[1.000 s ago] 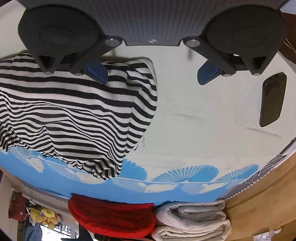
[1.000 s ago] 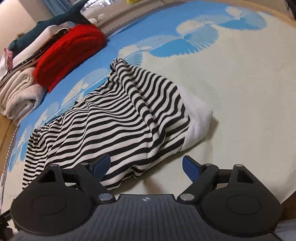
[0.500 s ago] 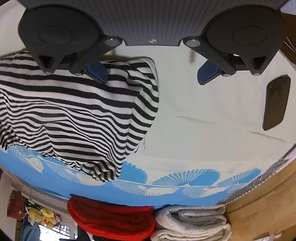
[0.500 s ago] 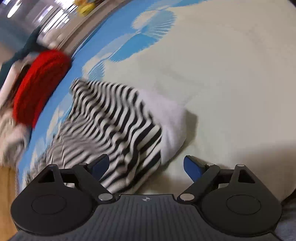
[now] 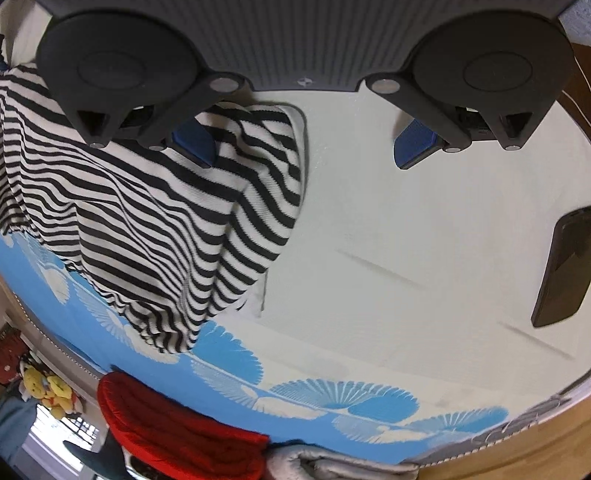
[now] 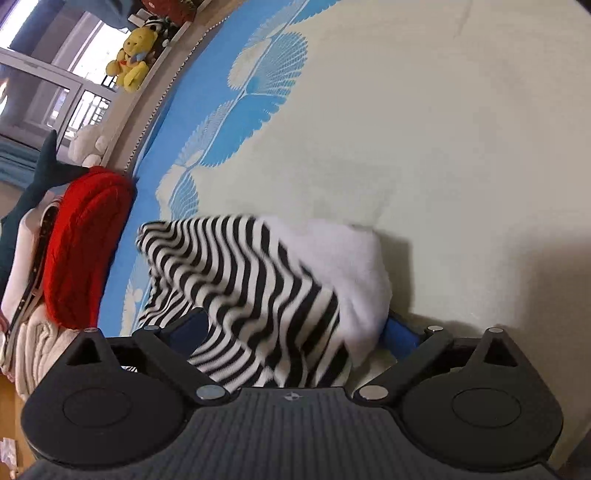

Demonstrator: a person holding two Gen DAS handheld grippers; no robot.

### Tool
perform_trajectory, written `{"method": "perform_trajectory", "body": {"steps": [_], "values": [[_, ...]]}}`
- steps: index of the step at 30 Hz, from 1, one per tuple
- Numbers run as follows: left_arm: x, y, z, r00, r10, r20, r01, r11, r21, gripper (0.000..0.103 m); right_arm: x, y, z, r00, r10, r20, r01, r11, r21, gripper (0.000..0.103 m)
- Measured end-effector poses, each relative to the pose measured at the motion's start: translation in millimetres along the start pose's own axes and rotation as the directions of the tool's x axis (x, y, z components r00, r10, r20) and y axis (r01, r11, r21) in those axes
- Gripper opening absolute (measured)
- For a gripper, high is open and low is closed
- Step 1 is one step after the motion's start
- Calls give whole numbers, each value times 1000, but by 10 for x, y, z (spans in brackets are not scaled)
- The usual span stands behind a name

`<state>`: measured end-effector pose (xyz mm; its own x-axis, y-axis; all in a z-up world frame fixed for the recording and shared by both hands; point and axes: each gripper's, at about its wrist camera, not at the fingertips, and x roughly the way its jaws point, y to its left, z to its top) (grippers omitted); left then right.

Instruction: Fold small clothes

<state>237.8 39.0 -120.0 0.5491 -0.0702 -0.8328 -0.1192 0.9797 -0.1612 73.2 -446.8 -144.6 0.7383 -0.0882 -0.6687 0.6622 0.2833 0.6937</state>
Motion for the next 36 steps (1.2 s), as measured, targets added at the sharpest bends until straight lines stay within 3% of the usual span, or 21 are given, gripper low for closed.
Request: {"method": "perform_trajectory", "body": {"steps": [2, 3, 4, 6, 8, 10, 12, 14, 15, 17, 19, 20, 21, 22, 23, 25, 28, 30, 32, 34, 36], "values": [[31, 28, 25, 1000, -5, -17, 4, 1000, -23, 103, 57, 60, 13, 1000, -24, 10, 25, 998, -52, 82], [39, 45, 42, 1000, -4, -20, 3, 999, -38, 103, 81, 77, 41, 999, -39, 23, 40, 997, -61, 40], [43, 70, 63, 1000, 5, -19, -6, 999, -52, 103, 113, 76, 88, 998, -52, 23, 53, 997, -62, 24], [41, 116, 108, 999, 42, -15, -43, 996, -72, 103, 150, 73, 152, 999, -52, 9, 52, 998, -41, 24], [40, 171, 150, 997, 71, -14, -72, 993, -90, 103, 125, 191, 164, 996, -76, 34, 79, 992, -96, 23], [39, 251, 189, 996, 87, -15, -89, 989, -122, 103, 41, 482, 147, 990, -107, 97, 124, 973, -195, 22], [46, 315, 218, 996, 86, -22, -89, 986, -139, 103, -86, 1021, 2, 974, -90, 209, 165, 910, -381, 21], [48, 349, 233, 996, 87, -27, -90, 987, -135, 103, -223, 1716, -401, 957, 13, 291, 174, 775, -607, 20], [36, 373, 237, 996, 90, -24, -93, 987, -132, 103, -281, 2052, -716, 949, 90, 303, 166, 672, -721, 20], [8, 435, 244, 995, 95, -15, -96, 985, -141, 103, -327, 2513, -1427, 939, 214, 270, 155, 436, -887, 20], [-14, 531, 262, 994, 107, -5, -107, 980, -167, 103, -269, 2707, -2246, 946, 288, 148, 103, 166, -981, 20], [-28, 585, 264, 994, 114, -3, -112, 977, -183, 103, -195, 2687, -2667, 952, 296, 82, 76, 33, -997, 20], [-40, 629, 260, 993, 117, -3, -116, 974, -197, 103, -96, 2609, -3024, 960, 278, 27, 49, -70, -996, 20], [-42, 663, 254, 993, 119, -6, -117, 972, -204, 103, 32, 2503, -3319, 972, 233, -16, 18, -144, -989, 20], [-39, 689, 250, 993, 121, -11, -120, 971, -208, 103, 183, 2392, -3543, 985, 170, -41, -9, -185, -983, 20], [-38, 718, 233, 993, 118, -21, -120, 972, -202, 103, 507, 2143, -3865, 998, 59, -35, -22, -214, -977, 20], [-57, 736, 209, 994, 104, -16, -105, 978, -182, 103, 432, 2035, -3903, 991, 137, -12, 19, -223, -975, 20], [-51, 732, 218, 995, 101, -17, -102, 979, -178, 103, 179, 2144, -3743, 976, 211, -45, -14, -147, -989, 20], [-59, 721, 224, 996, 91, -10, -92, 978, -189, 103, -89, 2235, -3653, 951, 306, -46, -3, -138, -990, 20], [-38, 672, 233, 996, 90, -11, -91, 978, -188, 103, -176, 2265, -3636, 944, 321, -80, -24, -174, -984, 20], [-35, 629, 231, 996, 92, -9, -92, 979, -179, 103, -66, 2160, -3722, 958, 250, -141, -82, -234, -969, 20]]}}
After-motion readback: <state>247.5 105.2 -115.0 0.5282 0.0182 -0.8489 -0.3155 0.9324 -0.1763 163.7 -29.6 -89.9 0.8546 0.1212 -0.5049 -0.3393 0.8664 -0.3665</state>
